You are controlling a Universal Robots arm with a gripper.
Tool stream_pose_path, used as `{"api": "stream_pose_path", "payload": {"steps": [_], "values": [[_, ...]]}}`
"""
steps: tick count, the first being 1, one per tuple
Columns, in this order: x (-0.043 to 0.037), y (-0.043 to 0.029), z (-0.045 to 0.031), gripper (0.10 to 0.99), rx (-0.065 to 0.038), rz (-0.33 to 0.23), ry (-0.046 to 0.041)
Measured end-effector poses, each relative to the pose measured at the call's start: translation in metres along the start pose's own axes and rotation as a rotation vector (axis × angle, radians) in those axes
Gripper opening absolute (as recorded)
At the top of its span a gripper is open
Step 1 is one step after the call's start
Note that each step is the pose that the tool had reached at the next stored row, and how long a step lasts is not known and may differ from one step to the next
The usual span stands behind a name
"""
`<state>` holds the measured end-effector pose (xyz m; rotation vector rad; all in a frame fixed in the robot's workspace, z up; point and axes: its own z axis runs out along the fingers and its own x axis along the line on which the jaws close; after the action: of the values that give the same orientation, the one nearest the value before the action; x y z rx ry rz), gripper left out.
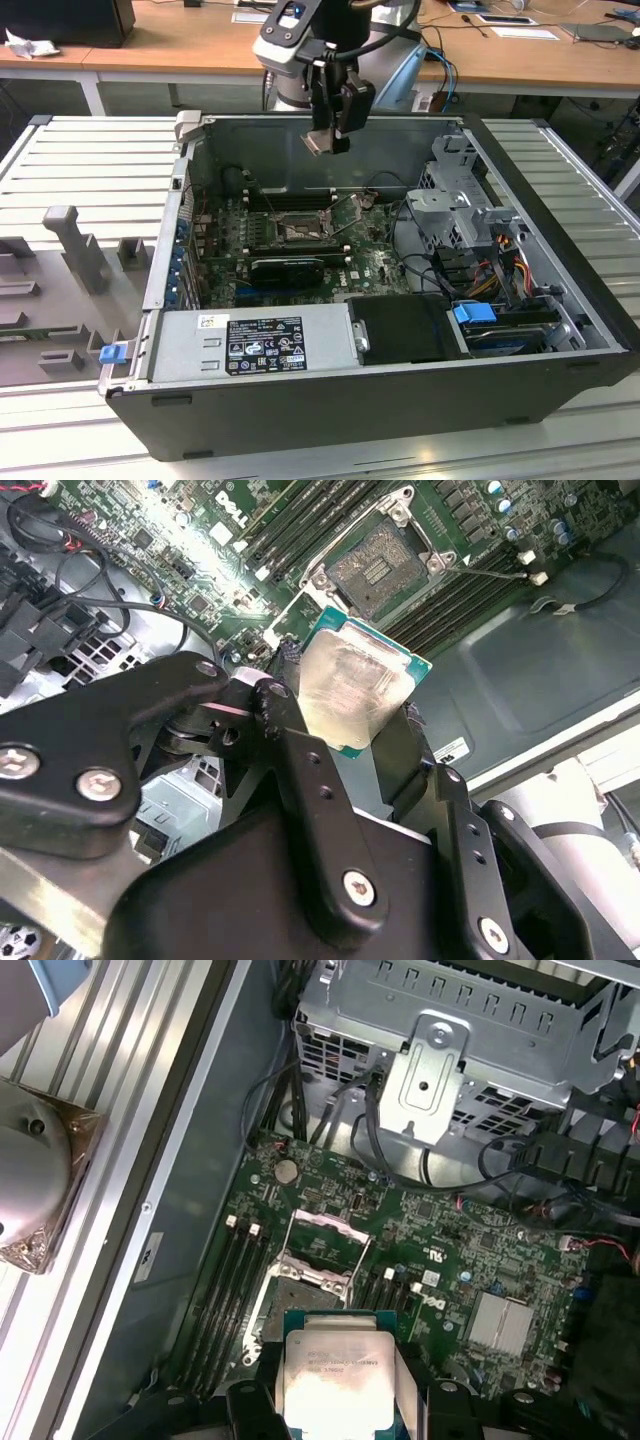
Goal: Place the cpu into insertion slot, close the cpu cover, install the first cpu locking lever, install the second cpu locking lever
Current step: 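Place the cpu into insertion slot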
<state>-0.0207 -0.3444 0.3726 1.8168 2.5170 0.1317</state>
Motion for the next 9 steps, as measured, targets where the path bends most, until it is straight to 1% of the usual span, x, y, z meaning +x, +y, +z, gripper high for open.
{"api": "stream_pose_path", "payload": {"steps": [4, 9], "values": [[0.0000, 0.0000, 0.0000, 0.529, 0.000, 0.018, -0.0016], [0.0000, 0.0000, 0.0000, 0.529, -0.001, 0.063, -0.0056]]}}
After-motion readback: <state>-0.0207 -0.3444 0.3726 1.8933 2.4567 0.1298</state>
